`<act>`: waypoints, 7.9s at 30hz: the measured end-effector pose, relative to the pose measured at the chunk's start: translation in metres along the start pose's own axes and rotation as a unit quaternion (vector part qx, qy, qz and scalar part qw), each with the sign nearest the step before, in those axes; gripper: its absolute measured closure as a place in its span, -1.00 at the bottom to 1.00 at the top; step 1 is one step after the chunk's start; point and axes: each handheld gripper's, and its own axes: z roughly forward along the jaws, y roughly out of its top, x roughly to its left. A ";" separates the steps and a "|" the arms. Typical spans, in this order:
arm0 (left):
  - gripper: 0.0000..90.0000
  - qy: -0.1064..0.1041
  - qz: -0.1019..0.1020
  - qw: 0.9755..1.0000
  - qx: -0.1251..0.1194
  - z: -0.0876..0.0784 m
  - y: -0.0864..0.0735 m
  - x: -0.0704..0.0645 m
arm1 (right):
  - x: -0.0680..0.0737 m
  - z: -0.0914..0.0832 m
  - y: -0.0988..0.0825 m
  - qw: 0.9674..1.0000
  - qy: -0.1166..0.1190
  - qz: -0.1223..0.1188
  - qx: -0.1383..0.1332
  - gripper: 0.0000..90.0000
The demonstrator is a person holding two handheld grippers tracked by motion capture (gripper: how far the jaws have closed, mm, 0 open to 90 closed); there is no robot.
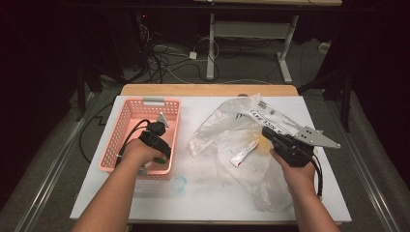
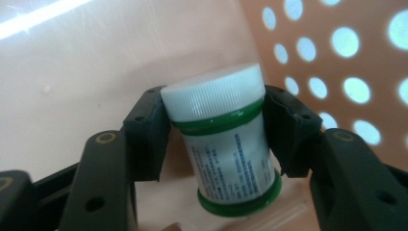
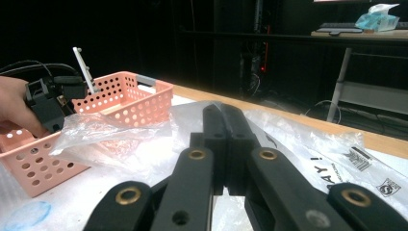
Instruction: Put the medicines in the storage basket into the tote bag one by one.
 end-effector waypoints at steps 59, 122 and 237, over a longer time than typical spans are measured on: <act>0.09 0.009 0.051 0.980 -0.192 -0.049 -0.046 -0.011 | 0.000 -0.001 0.001 1.000 0.000 -0.003 -0.001 1.00; 0.10 -0.049 0.155 0.904 -0.395 -0.055 -0.116 -0.100 | 0.004 0.000 0.001 1.000 0.010 -0.011 0.000 1.00; 0.08 -0.056 0.268 0.898 -0.345 0.090 0.038 -0.238 | 0.003 -0.001 0.003 1.000 0.016 -0.008 -0.005 1.00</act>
